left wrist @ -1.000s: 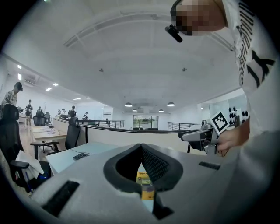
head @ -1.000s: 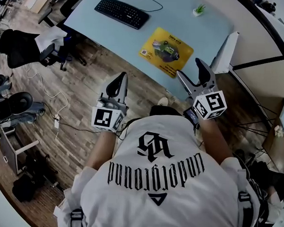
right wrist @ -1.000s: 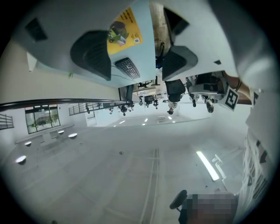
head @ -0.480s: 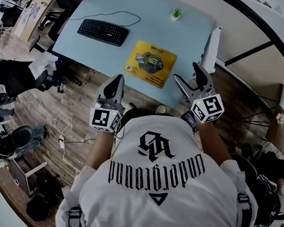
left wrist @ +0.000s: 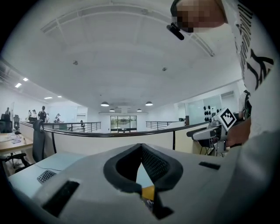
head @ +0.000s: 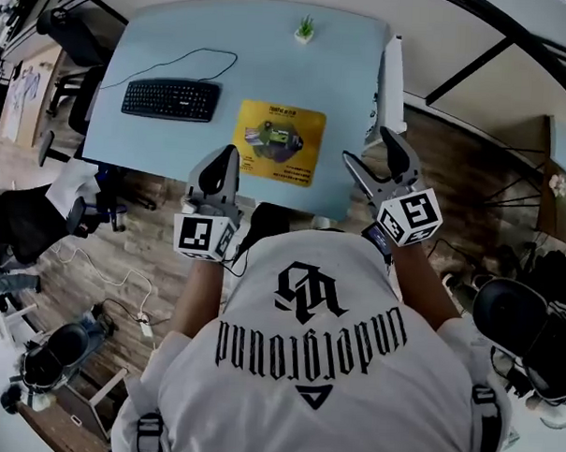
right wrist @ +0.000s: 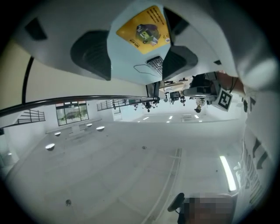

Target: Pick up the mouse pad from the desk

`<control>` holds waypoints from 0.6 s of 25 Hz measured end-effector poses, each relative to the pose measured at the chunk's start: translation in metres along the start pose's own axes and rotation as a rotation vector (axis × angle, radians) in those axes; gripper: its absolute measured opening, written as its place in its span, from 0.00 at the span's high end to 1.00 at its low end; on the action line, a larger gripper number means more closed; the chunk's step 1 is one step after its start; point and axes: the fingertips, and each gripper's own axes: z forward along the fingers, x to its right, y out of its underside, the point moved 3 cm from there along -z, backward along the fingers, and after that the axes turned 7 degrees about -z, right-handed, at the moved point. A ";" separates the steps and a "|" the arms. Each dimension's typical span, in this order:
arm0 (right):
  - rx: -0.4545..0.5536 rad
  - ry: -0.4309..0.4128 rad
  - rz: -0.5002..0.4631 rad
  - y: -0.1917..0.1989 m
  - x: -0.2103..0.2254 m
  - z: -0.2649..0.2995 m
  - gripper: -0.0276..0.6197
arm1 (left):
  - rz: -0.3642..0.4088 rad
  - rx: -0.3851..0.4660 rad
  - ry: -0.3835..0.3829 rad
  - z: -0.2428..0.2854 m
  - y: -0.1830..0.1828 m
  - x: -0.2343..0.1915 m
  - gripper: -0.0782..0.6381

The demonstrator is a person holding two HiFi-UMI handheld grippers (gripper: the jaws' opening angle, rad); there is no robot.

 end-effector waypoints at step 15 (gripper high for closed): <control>-0.125 0.243 0.019 0.031 -0.022 0.052 0.39 | -0.047 -0.083 0.287 0.070 0.016 -0.066 0.88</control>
